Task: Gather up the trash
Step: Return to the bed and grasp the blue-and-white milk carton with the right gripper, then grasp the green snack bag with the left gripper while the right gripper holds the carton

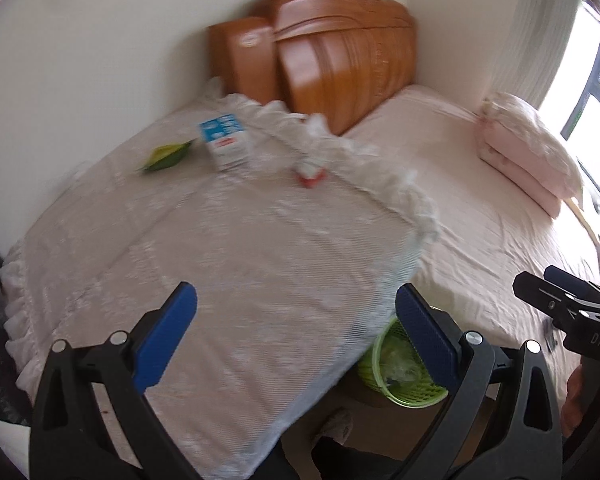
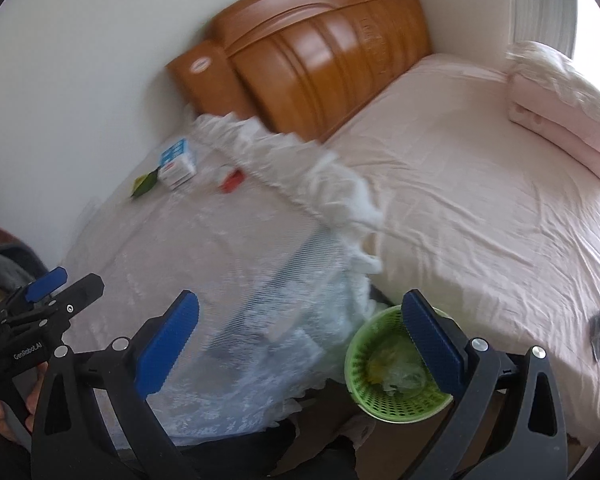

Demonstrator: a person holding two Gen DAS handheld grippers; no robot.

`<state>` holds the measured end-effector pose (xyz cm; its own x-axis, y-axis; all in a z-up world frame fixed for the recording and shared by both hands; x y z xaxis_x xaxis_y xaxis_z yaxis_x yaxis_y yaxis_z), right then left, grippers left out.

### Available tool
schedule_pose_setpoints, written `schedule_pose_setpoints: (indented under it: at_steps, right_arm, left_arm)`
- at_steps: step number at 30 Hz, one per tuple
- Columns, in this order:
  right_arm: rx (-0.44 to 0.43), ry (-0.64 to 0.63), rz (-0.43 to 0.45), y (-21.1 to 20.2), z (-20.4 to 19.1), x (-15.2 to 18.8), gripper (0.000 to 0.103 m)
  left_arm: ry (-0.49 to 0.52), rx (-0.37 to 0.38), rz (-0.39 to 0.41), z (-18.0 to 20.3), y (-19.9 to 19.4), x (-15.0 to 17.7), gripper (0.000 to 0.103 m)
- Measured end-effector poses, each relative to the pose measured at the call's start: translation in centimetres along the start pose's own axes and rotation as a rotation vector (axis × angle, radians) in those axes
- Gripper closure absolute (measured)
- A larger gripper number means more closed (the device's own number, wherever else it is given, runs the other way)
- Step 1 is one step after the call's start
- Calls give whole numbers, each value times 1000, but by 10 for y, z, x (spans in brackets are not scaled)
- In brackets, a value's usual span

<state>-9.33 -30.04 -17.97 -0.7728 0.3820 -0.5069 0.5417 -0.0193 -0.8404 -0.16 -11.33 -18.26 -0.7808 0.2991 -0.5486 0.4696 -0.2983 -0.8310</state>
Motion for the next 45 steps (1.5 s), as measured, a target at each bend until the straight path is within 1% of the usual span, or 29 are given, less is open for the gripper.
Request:
schedule_pose_setpoints:
  at_steps: [5, 8, 12, 14, 17, 21, 26, 28, 30, 31, 32, 33, 36, 38, 41, 45]
  right_arm:
    - [-48, -88, -29, 40, -58, -23, 2]
    - [-73, -149, -37, 70, -97, -44, 2]
    - [-87, -229, -25, 117, -149, -89, 2]
    - [-81, -264, -20, 141, -169, -108, 2]
    - [-52, -333, -33, 194, -198, -138, 2]
    - [13, -393, -54, 250, -216, -159, 2]
    - [120, -443, -69, 297, -217, -176, 3]
    - [134, -446, -76, 307, -216, -180, 5]
    - [124, -442, -95, 313, -214, -182, 15]
    - [114, -436, -100, 315, -214, -183, 17]
    - [104, -430, -103, 317, -214, -183, 26]
    - [88, -422, -113, 320, -215, -182, 38]
    - [76, -416, -118, 320, -213, -182, 38]
    - [66, -410, -116, 316, -212, -181, 38]
    - [50, -379, -88, 295, -206, -181, 38]
    - [13, -305, -32, 244, -188, -175, 38]
  left_arm:
    - [-65, -67, 1, -58, 3, -3, 8]
    - [-101, -95, -1, -91, 6, -6, 8]
    - [-140, -122, -6, -130, 14, -13, 8]
    - [-151, -132, -9, -144, 20, -16, 8]
    - [-173, -151, -12, -168, 28, -22, 8]
    - [-204, -172, -31, -197, 42, -27, 8]
    - [-233, -180, -48, -218, 57, -34, 8]
    - [-233, -180, -52, -220, 62, -38, 8]
    - [-228, -177, -50, -219, 66, -42, 8]
    - [-224, -176, -49, -218, 68, -44, 8]
    - [-219, -174, -46, -217, 70, -47, 8]
    - [-214, -171, -45, -216, 71, -49, 8]
    - [-192, -158, -35, -212, 79, -60, 8]
    - [-154, -170, -20, -208, 87, -70, 8]
    - [-77, -197, 5, -202, 105, -88, 8]
    - [0, -201, 17, -195, 136, -113, 8]
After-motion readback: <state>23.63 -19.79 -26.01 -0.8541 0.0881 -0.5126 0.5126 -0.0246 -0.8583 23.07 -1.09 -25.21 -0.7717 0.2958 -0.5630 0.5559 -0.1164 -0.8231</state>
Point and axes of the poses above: each gripper's, at about its wrist camera, not at the fingertips, and y roughly the way its jaws point, z to its right, x to its underside, the point moved 10 cm from there along y, roughly the way its jaws point, and after that the axes turned 4 degrees about -y, right-handed, at the moved point
